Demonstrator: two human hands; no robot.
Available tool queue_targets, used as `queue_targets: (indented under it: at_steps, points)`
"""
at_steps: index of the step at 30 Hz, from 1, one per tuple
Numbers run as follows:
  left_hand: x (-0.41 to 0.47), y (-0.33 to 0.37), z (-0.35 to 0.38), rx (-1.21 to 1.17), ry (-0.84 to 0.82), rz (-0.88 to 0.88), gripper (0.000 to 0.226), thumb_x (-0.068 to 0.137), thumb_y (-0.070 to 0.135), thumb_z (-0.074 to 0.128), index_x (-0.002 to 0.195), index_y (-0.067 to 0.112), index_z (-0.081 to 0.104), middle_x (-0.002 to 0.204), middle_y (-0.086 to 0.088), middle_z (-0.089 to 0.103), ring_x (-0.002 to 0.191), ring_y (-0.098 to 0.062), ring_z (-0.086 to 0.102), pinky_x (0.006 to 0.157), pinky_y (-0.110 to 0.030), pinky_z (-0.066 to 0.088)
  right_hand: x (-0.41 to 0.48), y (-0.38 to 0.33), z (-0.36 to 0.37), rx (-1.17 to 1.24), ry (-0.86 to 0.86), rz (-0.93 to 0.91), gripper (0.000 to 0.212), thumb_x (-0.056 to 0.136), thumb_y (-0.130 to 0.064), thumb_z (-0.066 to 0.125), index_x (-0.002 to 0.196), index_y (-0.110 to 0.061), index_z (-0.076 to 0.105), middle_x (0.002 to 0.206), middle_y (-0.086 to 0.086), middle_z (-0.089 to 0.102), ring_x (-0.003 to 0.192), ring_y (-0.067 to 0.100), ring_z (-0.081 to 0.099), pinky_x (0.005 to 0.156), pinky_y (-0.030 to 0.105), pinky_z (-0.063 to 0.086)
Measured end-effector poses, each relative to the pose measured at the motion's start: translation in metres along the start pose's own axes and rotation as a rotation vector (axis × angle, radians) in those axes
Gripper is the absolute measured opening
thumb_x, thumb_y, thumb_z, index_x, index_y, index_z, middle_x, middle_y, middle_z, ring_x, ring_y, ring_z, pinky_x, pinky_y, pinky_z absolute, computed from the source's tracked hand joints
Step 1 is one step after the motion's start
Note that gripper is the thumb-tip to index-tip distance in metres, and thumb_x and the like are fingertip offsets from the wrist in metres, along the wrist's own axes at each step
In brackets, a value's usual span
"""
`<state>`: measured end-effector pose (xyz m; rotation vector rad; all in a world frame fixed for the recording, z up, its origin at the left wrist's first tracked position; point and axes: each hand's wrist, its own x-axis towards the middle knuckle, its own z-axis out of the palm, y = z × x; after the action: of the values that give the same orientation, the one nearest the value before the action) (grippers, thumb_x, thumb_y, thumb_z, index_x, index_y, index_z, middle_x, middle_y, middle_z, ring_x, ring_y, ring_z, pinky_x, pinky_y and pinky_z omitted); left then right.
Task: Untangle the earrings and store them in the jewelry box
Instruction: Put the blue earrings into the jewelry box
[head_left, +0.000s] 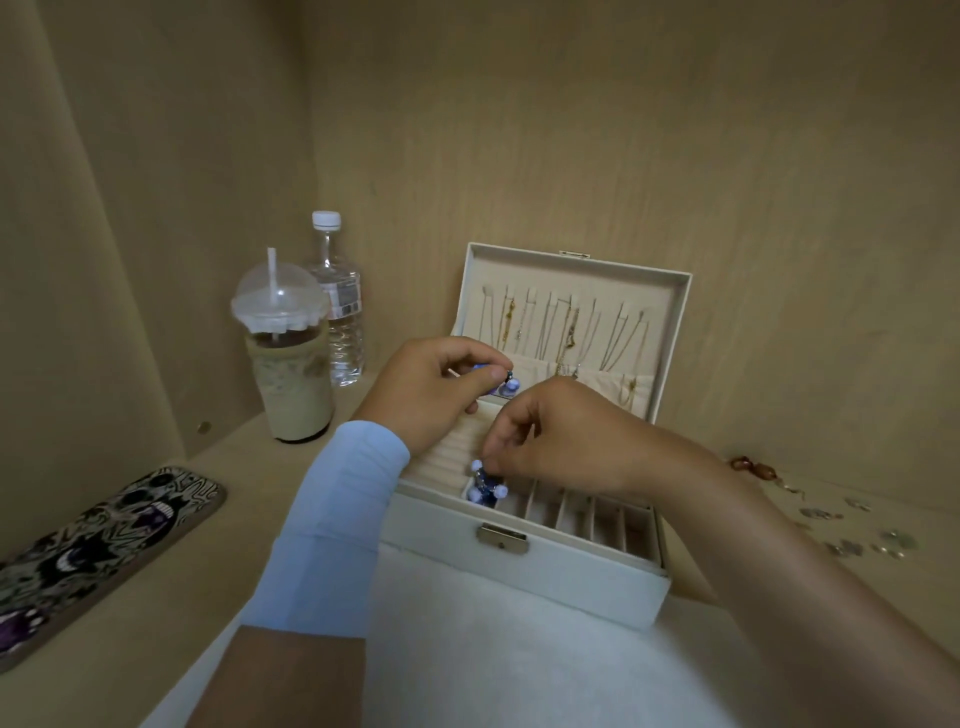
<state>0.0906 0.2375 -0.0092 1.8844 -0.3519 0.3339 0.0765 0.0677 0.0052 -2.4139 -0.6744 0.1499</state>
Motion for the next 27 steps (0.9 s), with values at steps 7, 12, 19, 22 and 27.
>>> queue_targets:
  at_steps: [7,12,19,22,27]
  points:
    - [-0.001,0.003,0.002,-0.004,-0.016,-0.021,0.014,0.090,0.014,0.069,0.087,0.025,0.077,0.078,0.005,0.071,0.060,-0.004,0.060,0.057,-0.016,0.050,0.004,-0.005,-0.003,-0.123,-0.135,0.060,0.013,0.090,-0.031,0.070,0.083,-0.030,0.081,0.083,-0.016,0.076,0.085,0.004,0.067,0.081,0.027,0.054]
    - [-0.002,0.003,0.003,-0.052,-0.017,-0.074,0.009,0.089,0.015,0.071,0.089,0.021,0.076,0.072,0.006,0.071,0.057,-0.004,0.060,0.055,-0.014,0.048,-0.005,0.004,-0.021,0.063,0.130,0.132,0.011,0.093,-0.023,0.066,0.087,-0.022,0.076,0.080,-0.007,0.074,0.056,-0.002,0.061,0.058,0.018,0.046]
    - [-0.007,0.018,0.011,-0.148,-0.081,-0.152,0.004,0.088,0.013,0.071,0.090,0.011,0.073,0.069,0.002,0.071,0.058,-0.007,0.060,0.057,-0.019,0.052,-0.018,0.008,-0.030,0.487,0.231,0.125,0.023,0.087,-0.023,0.077,0.109,-0.019,0.071,0.091,0.000,0.079,0.060,0.014,0.066,0.047,0.024,0.046]
    - [-0.005,0.022,0.007,-0.094,-0.096,-0.146,0.008,0.088,0.016,0.071,0.095,0.013,0.073,0.070,0.003,0.073,0.059,-0.008,0.063,0.057,-0.019,0.051,-0.016,0.011,-0.028,0.498,0.234,0.115,0.019,0.087,-0.018,0.077,0.105,-0.012,0.074,0.088,0.002,0.078,0.058,0.012,0.065,0.050,0.027,0.047]
    - [-0.012,0.013,-0.011,0.100,-0.217,-0.207,0.010,0.092,0.021,0.066,0.101,0.022,0.070,0.085,0.000,0.077,0.075,-0.016,0.068,0.075,-0.027,0.054,-0.016,0.008,-0.028,0.535,0.177,0.108,0.007,0.090,-0.015,0.073,0.096,-0.011,0.075,0.088,0.001,0.078,0.064,0.017,0.069,0.047,0.027,0.046]
